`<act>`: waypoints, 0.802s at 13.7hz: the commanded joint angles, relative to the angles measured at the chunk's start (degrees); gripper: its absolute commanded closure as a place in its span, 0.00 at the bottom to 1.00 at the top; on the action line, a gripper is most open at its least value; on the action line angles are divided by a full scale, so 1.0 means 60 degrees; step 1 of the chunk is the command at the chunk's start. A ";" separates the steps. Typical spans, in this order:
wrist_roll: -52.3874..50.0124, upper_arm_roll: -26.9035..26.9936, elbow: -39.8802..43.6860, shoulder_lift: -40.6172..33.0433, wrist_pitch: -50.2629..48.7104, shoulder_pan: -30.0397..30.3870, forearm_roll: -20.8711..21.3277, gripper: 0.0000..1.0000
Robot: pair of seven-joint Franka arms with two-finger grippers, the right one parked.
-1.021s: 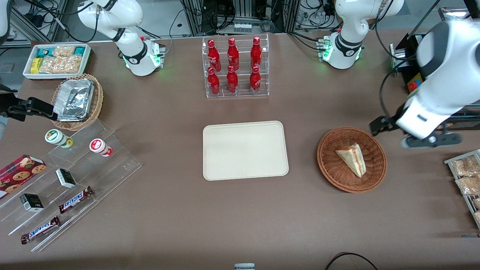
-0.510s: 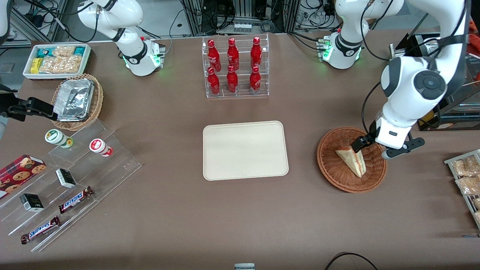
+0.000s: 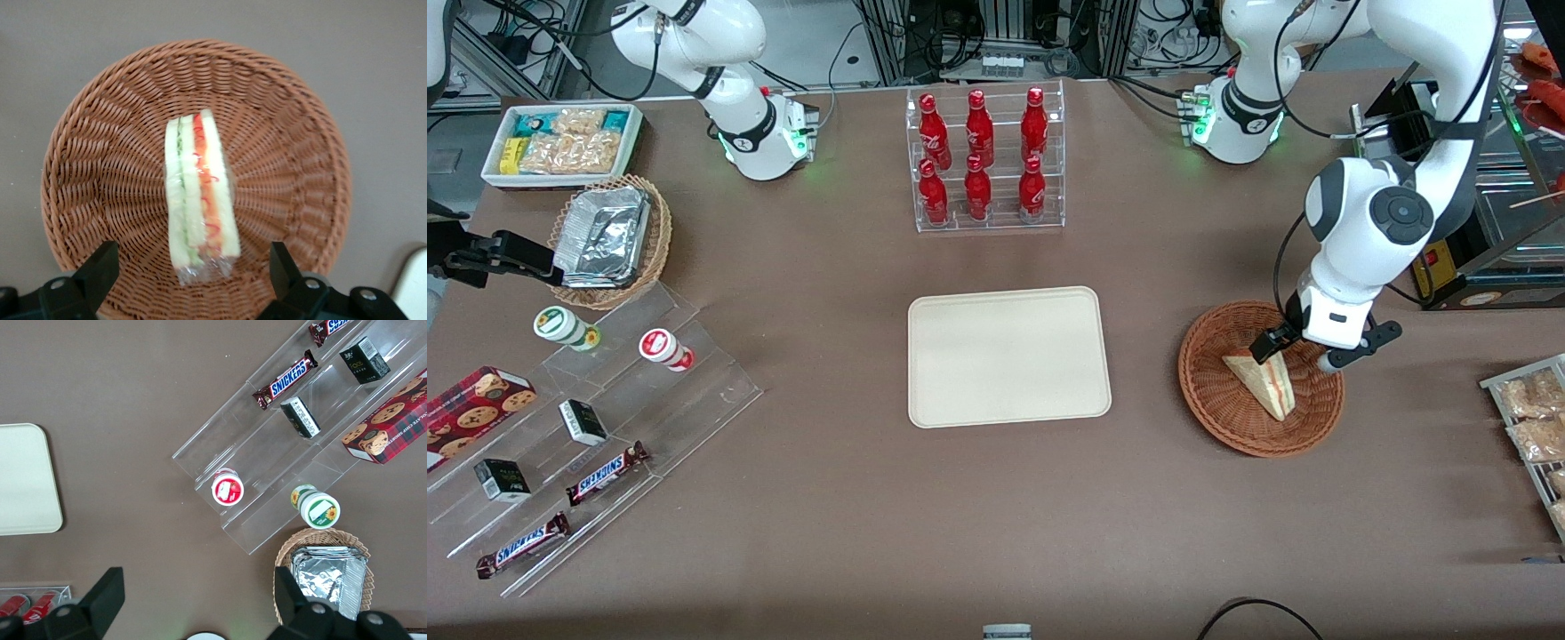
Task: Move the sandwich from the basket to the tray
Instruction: 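Lower the left gripper and close it on the sandwich's crust edge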
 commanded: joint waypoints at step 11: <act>-0.0280 -0.0053 0.0207 0.0752 0.0981 -0.0037 -0.0034 1.00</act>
